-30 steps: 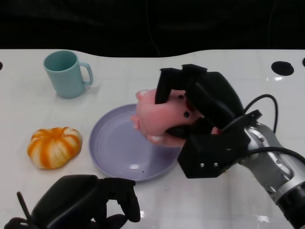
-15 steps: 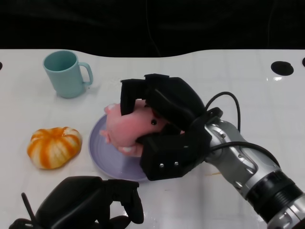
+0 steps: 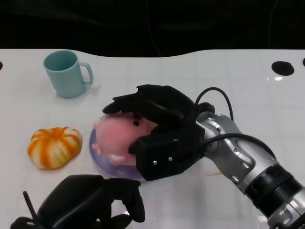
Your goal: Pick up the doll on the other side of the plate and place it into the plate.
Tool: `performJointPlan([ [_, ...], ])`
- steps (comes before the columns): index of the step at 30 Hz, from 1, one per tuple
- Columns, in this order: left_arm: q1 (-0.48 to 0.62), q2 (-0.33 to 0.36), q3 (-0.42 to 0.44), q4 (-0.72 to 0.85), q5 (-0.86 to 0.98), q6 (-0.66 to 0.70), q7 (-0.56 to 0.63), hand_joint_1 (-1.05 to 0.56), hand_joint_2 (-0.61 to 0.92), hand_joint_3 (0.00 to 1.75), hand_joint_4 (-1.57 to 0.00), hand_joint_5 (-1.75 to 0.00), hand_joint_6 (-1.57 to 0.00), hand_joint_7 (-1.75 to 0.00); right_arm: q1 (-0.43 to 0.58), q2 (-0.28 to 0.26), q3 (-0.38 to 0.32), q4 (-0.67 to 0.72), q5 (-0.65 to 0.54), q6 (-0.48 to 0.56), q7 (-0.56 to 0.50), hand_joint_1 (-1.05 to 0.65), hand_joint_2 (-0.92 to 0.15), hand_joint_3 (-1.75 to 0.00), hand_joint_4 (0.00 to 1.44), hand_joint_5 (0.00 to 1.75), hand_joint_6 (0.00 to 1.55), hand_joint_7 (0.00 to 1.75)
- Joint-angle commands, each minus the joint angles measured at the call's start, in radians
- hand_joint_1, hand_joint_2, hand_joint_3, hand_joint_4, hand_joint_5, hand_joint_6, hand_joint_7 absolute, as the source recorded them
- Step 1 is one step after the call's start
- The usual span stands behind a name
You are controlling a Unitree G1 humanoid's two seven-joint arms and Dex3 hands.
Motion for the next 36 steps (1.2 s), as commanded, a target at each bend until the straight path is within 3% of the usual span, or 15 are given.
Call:
performJointPlan([
  [1, -0.003, 0.005, 0.003, 0.011, 0.001, -0.006, 0.003, -0.18, 0.69, 0.71, -0.75, -1.35, -0.78, -1.07, -0.014, -0.023, 0.009, -0.05, -0.004, 0.017, 0.044, -0.83, -0.92, -0.19, 0.01, 0.46, 0.17, 0.0],
  [9, -0.008, 0.004, 0.004, 0.015, -0.001, -0.004, 0.0, -0.19, 0.7, 0.71, -0.74, -1.36, -0.78, -1.08, 0.009, -0.04, -0.004, -0.121, 0.025, 0.054, 0.121, -0.91, -0.92, -0.21, 0.0, 0.32, 0.11, 0.0],
  [15, -0.016, 0.001, 0.002, 0.023, -0.003, -0.001, -0.001, -0.2, 0.71, 0.68, -0.74, -1.34, -0.78, -1.08, 0.06, -0.094, -0.037, -0.266, 0.07, 0.088, 0.199, -0.91, -0.92, -0.21, 0.0, 0.29, 0.1, 0.01],
  [23, -0.02, 0.01, 0.022, 0.04, -0.024, -0.017, 0.003, -0.22, 0.74, 0.63, -0.75, -1.3, -0.79, -1.06, 0.175, -0.199, -0.113, -0.486, 0.173, 0.136, 0.315, -0.82, -0.92, -0.17, 0.0, 0.42, 0.14, 0.03],
  [36, -0.025, 0.018, 0.039, 0.073, -0.028, -0.051, 0.009, -0.21, 0.76, 0.6, -0.76, -1.33, -0.8, -1.04, 0.328, -0.342, -0.211, -0.652, 0.286, 0.164, 0.395, -0.75, -0.92, -0.16, 0.04, 0.6, 0.23, 0.06],
])
